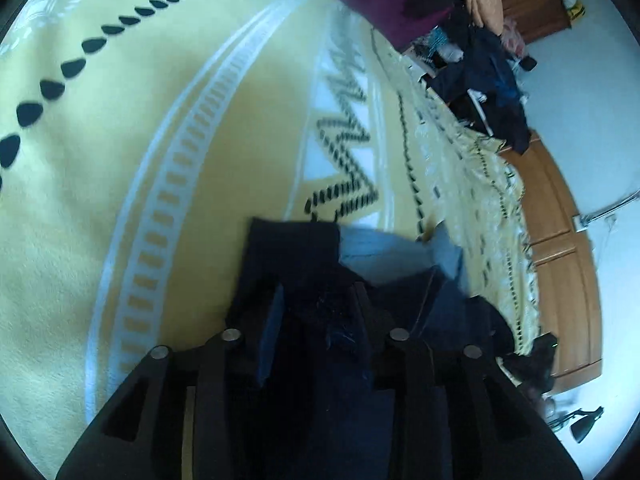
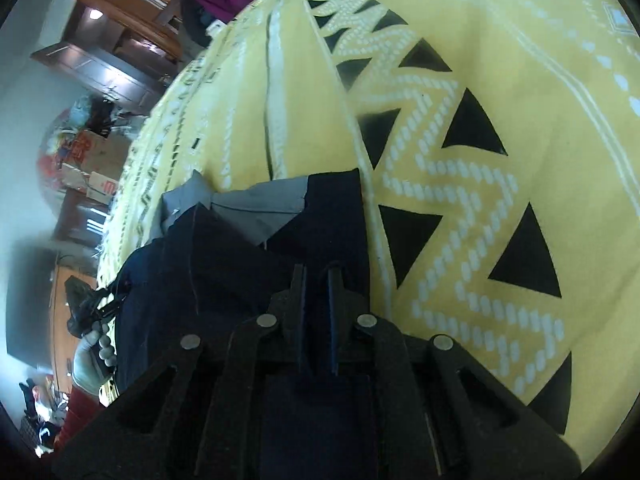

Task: Fold small clothes

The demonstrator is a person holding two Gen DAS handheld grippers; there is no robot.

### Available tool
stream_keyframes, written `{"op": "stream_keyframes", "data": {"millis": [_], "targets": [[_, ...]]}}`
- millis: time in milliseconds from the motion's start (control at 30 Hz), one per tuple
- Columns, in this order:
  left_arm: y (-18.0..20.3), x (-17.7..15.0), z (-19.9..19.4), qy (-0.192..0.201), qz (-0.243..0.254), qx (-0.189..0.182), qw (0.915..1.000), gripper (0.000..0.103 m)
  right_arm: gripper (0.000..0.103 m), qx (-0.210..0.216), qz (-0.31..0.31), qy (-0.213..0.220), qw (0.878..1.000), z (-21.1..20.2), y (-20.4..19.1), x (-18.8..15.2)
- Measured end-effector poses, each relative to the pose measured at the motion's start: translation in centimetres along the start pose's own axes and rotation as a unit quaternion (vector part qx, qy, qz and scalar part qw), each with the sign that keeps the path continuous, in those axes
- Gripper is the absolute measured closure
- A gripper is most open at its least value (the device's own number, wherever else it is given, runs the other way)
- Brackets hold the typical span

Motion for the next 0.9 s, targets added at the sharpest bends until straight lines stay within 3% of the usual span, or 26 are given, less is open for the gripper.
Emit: {"op": "stream_keyframes", "data": {"millis": [100,333,500,567,700,800,900], "targets": [[0.7,0.7,-2.4,0.031,0.040,0.032,0.9982,0.034,0.091,0.009,0.002,0.008,1.000,-0.6,0.3,0.0],[2.2,-0.2,-6.8,0.050,0.068,0.022,0.9962,0.032,0.088,0.007,0.004,0.010,1.000,-0.4,0.8,-0.7],[2.8,-4.1,-8.5,0.027,0.105,0.009,0.9941,0.032,0.088,-0.005,-0.022,0.014,1.000,-0.5,0.6,-1.3],[2.5,-6.1,-8.3,0.012,0.123,0.028,0.9920,0.032,0.088,-0.014,-0.025,0.021,0.999,-1.0,0.7,-1.3],[2.3,-9.8,-9.1,-0.001,0.146,0.040,0.9885,0.032,0.075,-0.097,-0.073,0.055,0.991,-3.3,0.0,-0.7],[2.0,-11.3,-10.0,0.006,0.140,0.041,0.9893,0.032,0.055,-0.100,-0.132,0.091,0.982,-4.6,-3.2,0.1],[1.5,-12.5,-10.7,0.011,0.122,0.034,0.9919,0.031,0.054,-0.094,-0.165,0.074,0.979,-2.3,-4.6,0.6]]}}
Point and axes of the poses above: each gripper's, at about its wrist camera, not at the fingertips, and z roughly the way its jaws point, y to its right, x to its top, the point moved 10 cm from there along z, roughly the way its jaws point, and after that the axes turned 6 degrees about x, right-handed, at the moved point
